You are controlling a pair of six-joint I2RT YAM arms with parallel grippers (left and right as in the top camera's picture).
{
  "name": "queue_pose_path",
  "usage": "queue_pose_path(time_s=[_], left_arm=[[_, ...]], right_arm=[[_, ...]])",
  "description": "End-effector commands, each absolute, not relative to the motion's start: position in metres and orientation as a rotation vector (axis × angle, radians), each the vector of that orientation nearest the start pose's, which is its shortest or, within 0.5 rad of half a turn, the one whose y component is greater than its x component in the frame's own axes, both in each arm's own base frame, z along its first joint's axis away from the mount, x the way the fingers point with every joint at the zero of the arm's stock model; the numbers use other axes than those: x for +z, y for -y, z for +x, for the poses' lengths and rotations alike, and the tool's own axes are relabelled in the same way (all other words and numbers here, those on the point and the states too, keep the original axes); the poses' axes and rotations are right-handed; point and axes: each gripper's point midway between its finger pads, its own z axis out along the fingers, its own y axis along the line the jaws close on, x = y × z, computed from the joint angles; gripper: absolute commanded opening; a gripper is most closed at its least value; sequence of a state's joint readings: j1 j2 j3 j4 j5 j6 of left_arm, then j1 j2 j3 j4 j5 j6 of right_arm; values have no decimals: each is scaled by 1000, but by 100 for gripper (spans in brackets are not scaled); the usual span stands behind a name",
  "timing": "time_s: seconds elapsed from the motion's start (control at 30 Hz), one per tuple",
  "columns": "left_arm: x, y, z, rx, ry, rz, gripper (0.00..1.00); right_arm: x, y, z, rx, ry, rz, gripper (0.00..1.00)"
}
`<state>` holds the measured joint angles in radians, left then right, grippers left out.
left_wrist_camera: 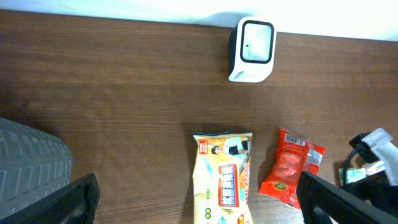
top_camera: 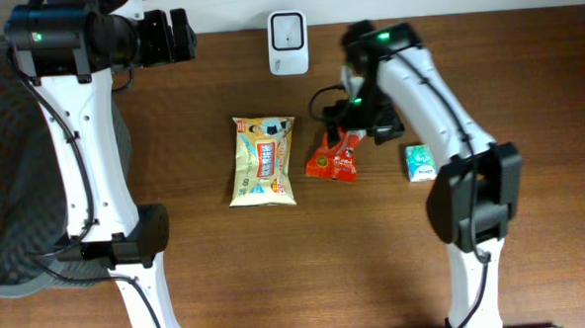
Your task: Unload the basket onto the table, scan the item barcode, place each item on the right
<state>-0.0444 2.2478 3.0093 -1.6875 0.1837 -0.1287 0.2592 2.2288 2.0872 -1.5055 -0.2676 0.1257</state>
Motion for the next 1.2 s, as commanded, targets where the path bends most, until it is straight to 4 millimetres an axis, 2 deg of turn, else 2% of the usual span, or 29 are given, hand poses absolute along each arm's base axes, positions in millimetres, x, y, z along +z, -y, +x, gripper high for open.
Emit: queue_pose_path(time_s=[0.0, 0.1, 0.17, 0.2, 0.23, 0.27, 0.3, 0.33, 0.37, 0.43, 0.47, 0.53, 0.57, 0.6, 0.63, 0.67, 0.73, 0.77, 0.8, 0.87, 0.93, 0.97, 1.0, 1.03, 1.07, 1.1, 1.13, 1.17], left_arm=[[348, 52, 461, -311, -2472, -32, 99], [348, 52, 461, -311, -2472, -32, 99], [348, 52, 461, -311, -2472, -32, 99], [348, 52, 461, -311, -2472, -32, 99], [348, 52, 461, -311, -2472, -32, 99], [348, 52, 461, -311, -2472, -32, 99], [348, 52, 461, -311, -2472, -32, 99], [348, 52, 461, -311, -2472, -32, 99], [348, 52, 461, -311, -2472, -32, 99], [348, 52, 461, -311, -2472, -32, 99], [348, 52, 461, -311, -2472, -32, 99], [348, 52, 461, -311, -2472, -32, 99], [348, 52, 461, -311, -2472, -32, 99], [348, 52, 461, -311, -2472, -32, 99], [348, 52, 461, -311, -2472, -32, 99], [348, 52, 461, -311, -2472, -32, 99], [348, 52, 461, -312, -2472, -31, 99], [348, 52, 461, -312, -2472, -31, 99], [348, 52, 461, -312, -2472, -31, 99], [348, 52, 461, -312, -2472, -31, 99], [348, 52, 461, -312, -2472, -31, 99], [348, 52, 461, -312, -2472, -31, 99], [348, 52, 461, -312, -2472, -31, 99], [348, 52, 461, -311, -2472, -31, 99], [348, 51, 461, -310, -2472, -34, 99], [348, 51, 461, -310, -2472, -34, 99], [348, 52, 461, -312, -2472, -31, 99], [348, 52, 461, -312, -2472, -31, 99]], right_arm=[[92, -160, 373, 838, -3223, -243, 99], [63, -176, 374, 1091, -3128, -202, 98], [54, -178, 386, 1083, -3080, -171, 78], [52, -179, 389, 1079, -3062, -181, 75], [47, -175, 394, 1025, -3077, -113, 75], [37, -164, 399, 890, -3110, -21, 67], [32, -157, 403, 808, -3125, 38, 57], [29, -152, 406, 752, -3128, 88, 37], [23, -139, 411, 620, -3139, 201, 4], [35, -114, 422, 362, -3131, 221, 4], [54, -97, 431, 195, -3110, 218, 4], [117, -49, 450, -361, -2952, 205, 4], [143, -34, 454, -606, -2834, 230, 4], [155, -31, 455, -739, -2759, 224, 4], [159, -36, 454, -849, -2689, 228, 4], [146, -50, 450, -870, -2703, 192, 4], [104, -74, 443, -932, -2749, 103, 4], [74, -93, 436, -966, -2780, 44, 4], [62, -107, 431, -957, -2801, 0, 4], [44, -151, 420, -837, -2839, -55, 8], [30, -194, 409, -621, -2918, -87, 13], [24, -216, 404, -472, -2971, -89, 19], [22, -228, 400, -363, -3016, -81, 47], [28, -235, 399, -286, -3049, -74, 56], [50, -239, 402, -186, -3064, -53, 69], [74, -241, 406, -95, -3060, -104, 87], [102, -238, 412, -4, -3047, -171, 91], [129, -223, 422, 41, -3025, -220, 95]])
